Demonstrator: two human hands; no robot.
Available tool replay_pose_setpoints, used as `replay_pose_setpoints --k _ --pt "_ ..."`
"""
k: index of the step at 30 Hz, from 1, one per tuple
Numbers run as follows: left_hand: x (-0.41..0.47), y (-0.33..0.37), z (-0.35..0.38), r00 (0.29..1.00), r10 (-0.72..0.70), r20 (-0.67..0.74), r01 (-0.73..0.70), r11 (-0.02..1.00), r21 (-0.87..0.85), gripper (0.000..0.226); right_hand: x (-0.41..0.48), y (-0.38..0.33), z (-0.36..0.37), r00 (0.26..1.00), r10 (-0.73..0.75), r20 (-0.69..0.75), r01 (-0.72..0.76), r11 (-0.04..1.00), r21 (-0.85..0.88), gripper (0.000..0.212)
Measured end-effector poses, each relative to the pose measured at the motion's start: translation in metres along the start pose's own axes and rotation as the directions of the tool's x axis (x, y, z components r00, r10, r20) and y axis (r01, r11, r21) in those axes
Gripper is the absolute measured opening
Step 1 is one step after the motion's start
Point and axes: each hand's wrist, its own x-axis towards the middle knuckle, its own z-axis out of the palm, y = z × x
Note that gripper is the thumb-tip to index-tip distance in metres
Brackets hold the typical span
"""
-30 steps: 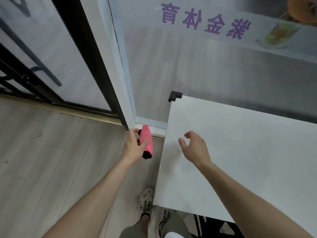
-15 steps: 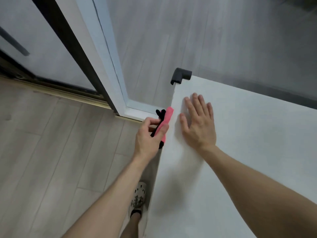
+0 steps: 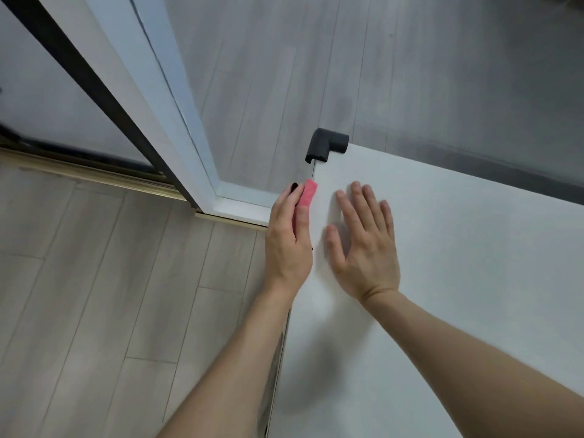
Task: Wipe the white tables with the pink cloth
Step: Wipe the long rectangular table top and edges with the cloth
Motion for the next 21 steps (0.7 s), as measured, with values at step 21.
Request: replay_pose_setpoints --k 21 --pt "0.026 0.009 -0.006 0.991 0.101 0.087 -0.108 0.991 0.083 0.041 0.001 -0.003 -0.004 1.000 -0.011 0.001 0.010 1.000 0.010 0.066"
